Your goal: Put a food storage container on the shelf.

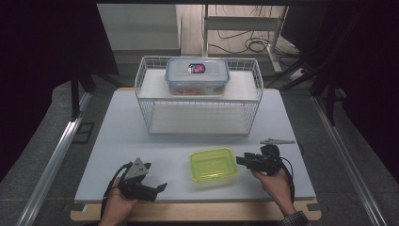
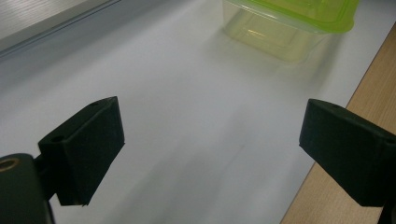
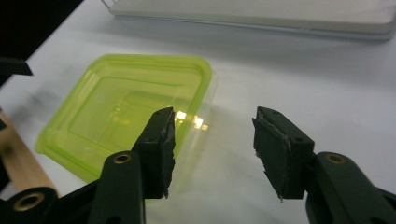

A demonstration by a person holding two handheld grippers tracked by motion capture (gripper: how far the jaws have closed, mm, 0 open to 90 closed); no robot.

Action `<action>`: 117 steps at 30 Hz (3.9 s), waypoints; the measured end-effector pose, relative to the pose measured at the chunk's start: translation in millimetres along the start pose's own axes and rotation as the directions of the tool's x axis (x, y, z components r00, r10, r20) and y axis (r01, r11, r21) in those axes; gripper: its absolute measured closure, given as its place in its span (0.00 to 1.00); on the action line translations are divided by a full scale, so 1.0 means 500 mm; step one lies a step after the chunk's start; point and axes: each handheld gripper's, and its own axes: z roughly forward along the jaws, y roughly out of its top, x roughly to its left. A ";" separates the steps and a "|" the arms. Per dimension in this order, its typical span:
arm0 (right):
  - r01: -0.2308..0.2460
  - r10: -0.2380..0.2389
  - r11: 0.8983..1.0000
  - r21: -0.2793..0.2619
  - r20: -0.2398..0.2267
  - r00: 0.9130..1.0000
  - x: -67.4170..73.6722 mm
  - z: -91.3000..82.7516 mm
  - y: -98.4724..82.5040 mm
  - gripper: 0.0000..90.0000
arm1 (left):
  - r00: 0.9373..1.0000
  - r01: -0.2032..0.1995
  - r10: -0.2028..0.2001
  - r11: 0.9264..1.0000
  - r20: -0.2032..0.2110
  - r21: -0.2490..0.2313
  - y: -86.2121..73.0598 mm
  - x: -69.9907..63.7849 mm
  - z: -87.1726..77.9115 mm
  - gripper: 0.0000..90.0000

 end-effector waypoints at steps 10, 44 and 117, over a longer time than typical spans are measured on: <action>-0.115 0.118 0.992 0.049 -0.066 0.991 -0.002 0.043 0.004 0.61 | 1.000 -0.009 0.009 1.000 0.007 0.007 0.000 -0.002 0.003 0.08; -0.285 0.297 0.955 0.082 -0.272 0.916 -0.020 0.019 0.038 0.89 | 1.000 -0.008 0.008 1.000 -0.015 -0.015 0.001 -0.002 -0.003 0.08; -0.270 0.188 0.940 -0.206 -0.345 0.920 0.093 -0.110 0.367 0.89 | 0.999 0.032 -0.032 0.999 0.015 -0.013 -0.007 0.008 0.006 0.06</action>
